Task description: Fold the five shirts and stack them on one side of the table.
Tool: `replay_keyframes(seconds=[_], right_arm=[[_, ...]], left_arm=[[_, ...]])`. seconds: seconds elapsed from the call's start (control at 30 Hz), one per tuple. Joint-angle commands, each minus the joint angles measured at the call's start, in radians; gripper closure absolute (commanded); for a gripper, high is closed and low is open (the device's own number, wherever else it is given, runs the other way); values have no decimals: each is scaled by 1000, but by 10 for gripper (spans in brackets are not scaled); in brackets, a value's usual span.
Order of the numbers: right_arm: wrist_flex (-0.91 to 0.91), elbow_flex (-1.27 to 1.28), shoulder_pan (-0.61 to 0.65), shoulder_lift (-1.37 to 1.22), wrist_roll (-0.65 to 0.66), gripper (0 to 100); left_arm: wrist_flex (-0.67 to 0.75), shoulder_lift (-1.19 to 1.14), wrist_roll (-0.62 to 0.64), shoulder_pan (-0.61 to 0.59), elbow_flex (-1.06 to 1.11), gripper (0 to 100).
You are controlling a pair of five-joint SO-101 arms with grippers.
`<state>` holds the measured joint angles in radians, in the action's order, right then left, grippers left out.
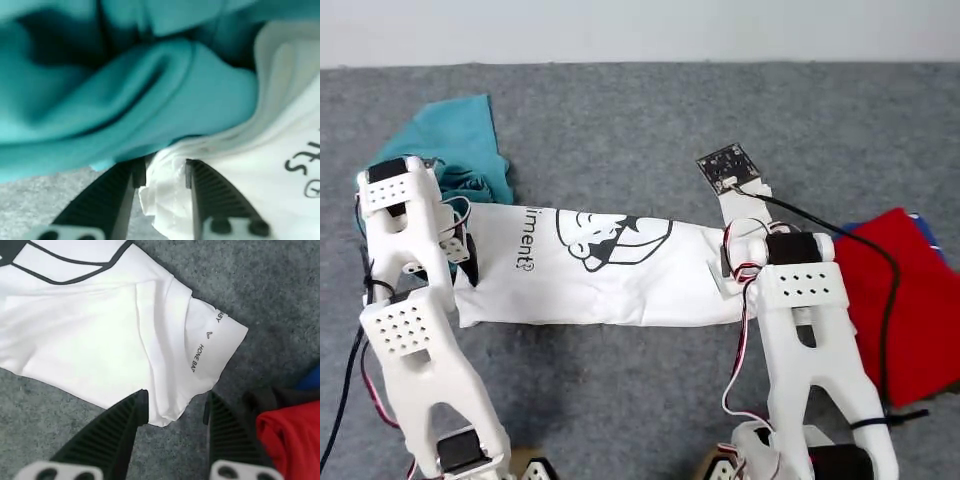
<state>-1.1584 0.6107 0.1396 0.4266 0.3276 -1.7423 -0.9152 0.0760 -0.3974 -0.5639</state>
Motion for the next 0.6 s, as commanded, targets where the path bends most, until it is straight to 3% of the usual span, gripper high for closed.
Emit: replay_keyframes(seconds=[0.0, 0.1, 0.37, 0.57], right_arm=[[-8, -3, -5, 39, 11, 808], [-8, -3, -5, 39, 11, 808], [-10, -3, -10, 39, 11, 808], [-10, -9, -15, 50, 11, 809]], left_arm=[[-11, -46, 5, 55, -7, 917], [-12, -61, 2, 91, -4, 988], [-14, -28, 0, 101, -4, 987], [-15, 153, 2, 121, 7, 987]])
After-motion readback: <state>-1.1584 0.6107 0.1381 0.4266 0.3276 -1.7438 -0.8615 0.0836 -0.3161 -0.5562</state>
